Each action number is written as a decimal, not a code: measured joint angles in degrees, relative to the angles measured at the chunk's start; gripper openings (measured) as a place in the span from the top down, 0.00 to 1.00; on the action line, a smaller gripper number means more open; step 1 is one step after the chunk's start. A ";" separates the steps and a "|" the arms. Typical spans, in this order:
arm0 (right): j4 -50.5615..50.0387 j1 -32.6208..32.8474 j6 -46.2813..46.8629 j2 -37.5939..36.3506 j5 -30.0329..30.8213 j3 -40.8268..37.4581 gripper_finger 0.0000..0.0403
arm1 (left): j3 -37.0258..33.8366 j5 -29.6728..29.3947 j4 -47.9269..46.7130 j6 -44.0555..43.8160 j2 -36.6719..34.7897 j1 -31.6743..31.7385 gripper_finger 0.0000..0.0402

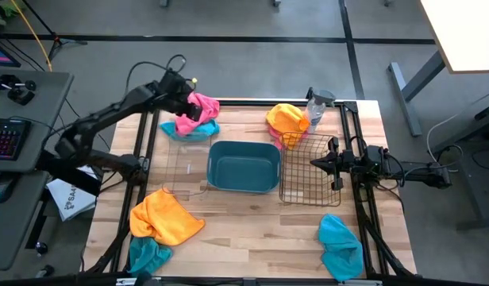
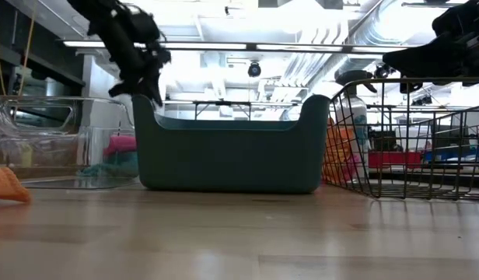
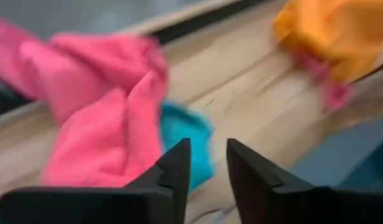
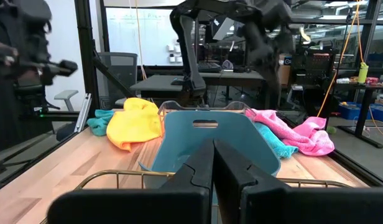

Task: Sort microfiber towel by color & place in baskets
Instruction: Put the left pink microfiber cloth into the transparent bin

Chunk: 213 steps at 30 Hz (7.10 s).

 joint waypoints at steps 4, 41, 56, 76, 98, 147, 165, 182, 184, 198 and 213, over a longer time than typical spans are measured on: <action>-0.02 0.00 0.01 0.00 0.00 0.02 1.00 | -1.10 -0.84 -2.52 1.26 4.73 0.28 0.62; -0.02 0.00 0.01 -0.02 0.00 0.00 1.00 | -1.48 -18.08 -0.89 9.40 17.61 -7.59 0.86; -0.04 0.00 -0.01 0.00 0.00 0.00 1.00 | 5.73 -17.26 -4.71 9.76 6.85 -7.60 0.99; -0.04 0.00 0.01 -0.02 0.02 0.02 1.00 | 0.22 -12.07 -5.91 8.04 15.74 -7.68 0.92; -0.04 0.00 0.01 -0.02 0.00 0.00 1.00 | 0.22 -12.47 -11.12 16.43 11.81 -7.12 0.76; -0.05 0.00 0.00 -0.01 0.00 0.01 1.00 | 10.56 -14.10 -14.95 19.80 6.03 -7.03 1.00; -0.06 0.00 0.01 -0.01 0.00 0.00 1.00 | 16.96 9.26 -15.22 -12.21 -27.54 -33.07 1.00; -0.06 0.00 0.01 0.00 0.00 0.02 1.00 | 10.24 -3.36 -30.08 -23.29 -25.66 -39.46 1.00; -0.04 0.00 0.00 -0.01 0.01 0.01 1.00 | 8.25 -2.29 -30.07 -22.25 -23.54 -39.46 1.00; -0.05 0.00 -0.01 -0.02 0.00 0.02 1.00 | 5.57 -7.41 -31.87 -13.47 -10.30 -39.51 1.00; -0.05 0.00 -0.01 -0.02 0.02 0.02 1.00 | 5.57 -11.20 -31.32 -5.12 -5.23 -39.49 0.86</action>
